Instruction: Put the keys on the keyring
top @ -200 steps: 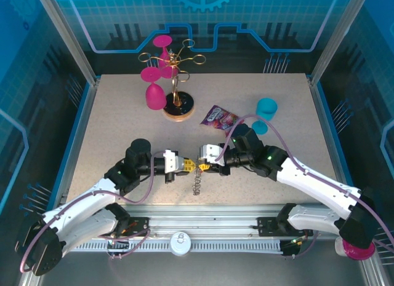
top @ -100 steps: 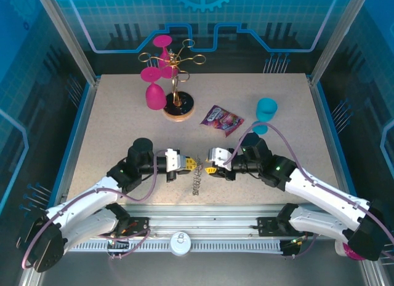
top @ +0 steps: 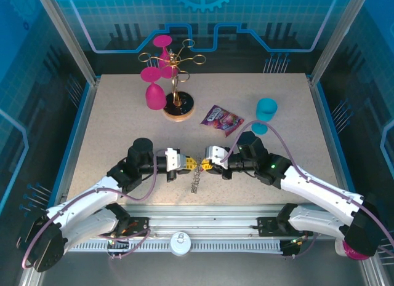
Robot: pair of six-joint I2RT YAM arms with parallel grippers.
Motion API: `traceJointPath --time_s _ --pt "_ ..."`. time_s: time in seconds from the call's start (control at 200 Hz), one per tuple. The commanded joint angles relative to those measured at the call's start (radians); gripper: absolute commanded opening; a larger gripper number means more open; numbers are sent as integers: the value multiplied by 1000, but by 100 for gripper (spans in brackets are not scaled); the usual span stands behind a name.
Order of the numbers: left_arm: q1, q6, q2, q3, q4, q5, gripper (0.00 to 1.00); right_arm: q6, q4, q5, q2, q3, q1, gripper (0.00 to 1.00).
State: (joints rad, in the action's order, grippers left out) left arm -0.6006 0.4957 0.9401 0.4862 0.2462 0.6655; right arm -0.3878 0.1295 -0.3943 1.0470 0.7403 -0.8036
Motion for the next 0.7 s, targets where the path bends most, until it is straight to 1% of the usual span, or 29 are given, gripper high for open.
traceJointPath --time_s 0.0,0.04,0.125,0.27,0.375,0.465,0.51,0.575,0.695 --pt "-7 -39 -2 21 70 9 0 -7 0 -27 11 25 -2 4" --pt "-6 -54 -1 22 78 3 0 -13 7 -25 13 28 -5 0" --pt "-7 -119 2 22 116 -13 0 -31 16 -7 19 33 -18 0" --pt "-6 -264 20 1 248 -36 0 -73 17 61 45 43 -75 0" --pt "-5 -320 23 -13 300 -53 0 -99 33 98 65 52 -98 0" --pt "-6 -307 19 -14 281 -50 0 -92 19 123 52 44 -94 0" --pt "-6 -286 14 -14 262 -47 0 -79 7 129 31 37 -81 7" --pt "-6 -249 8 -12 225 -26 0 -56 -5 110 -3 22 -51 13" --pt "-5 -170 0 -8 160 19 0 -19 -13 30 -53 3 10 20"
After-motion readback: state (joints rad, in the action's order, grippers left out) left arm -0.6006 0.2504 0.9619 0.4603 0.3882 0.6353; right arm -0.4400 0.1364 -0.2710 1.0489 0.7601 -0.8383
